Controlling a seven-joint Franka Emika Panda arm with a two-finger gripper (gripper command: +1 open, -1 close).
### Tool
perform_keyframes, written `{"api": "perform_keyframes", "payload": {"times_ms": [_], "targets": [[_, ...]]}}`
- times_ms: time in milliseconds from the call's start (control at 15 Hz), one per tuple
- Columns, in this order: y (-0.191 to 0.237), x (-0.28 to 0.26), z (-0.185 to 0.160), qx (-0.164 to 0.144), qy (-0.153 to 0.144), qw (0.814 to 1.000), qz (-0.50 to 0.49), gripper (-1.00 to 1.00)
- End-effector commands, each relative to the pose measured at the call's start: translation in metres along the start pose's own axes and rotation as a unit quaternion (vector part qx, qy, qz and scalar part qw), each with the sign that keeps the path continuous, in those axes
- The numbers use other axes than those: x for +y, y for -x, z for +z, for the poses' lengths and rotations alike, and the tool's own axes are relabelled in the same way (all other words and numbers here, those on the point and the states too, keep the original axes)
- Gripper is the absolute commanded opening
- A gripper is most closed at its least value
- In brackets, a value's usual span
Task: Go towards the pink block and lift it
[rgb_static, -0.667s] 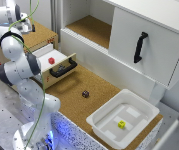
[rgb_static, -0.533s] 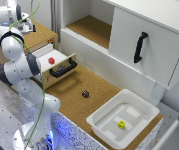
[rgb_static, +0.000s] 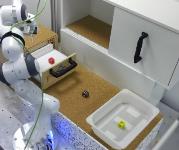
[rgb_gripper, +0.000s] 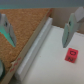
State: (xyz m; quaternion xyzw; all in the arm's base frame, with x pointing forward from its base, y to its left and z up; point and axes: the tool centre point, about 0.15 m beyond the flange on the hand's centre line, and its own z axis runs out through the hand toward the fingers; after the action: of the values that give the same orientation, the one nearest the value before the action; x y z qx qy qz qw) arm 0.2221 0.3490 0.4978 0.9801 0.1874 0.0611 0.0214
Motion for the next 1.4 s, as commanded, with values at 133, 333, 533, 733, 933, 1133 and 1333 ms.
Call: {"api": "perform_keyframes", "payload": {"times_ms": [133,333,533,733,933,1133,1333], "targets": [[0.016,0.044,0.052,0.002,-0.066,0.988,0.141,1.00],[0.011,0.054,0.074,-0.004,-0.073,0.982,0.177,1.00],[-0.004,0.060,0.091,-0.005,-0.070,0.979,0.191,1.00],[-0.019,0.065,0.115,-0.012,-0.066,0.978,0.200,1.00],[-0.027,0.067,0.135,-0.012,-0.064,0.982,0.177,1.00],[-0.035,0.073,0.147,-0.011,-0.055,0.988,0.146,1.00],[-0.039,0.080,0.156,-0.003,-0.029,0.990,0.137,1.00]]}}
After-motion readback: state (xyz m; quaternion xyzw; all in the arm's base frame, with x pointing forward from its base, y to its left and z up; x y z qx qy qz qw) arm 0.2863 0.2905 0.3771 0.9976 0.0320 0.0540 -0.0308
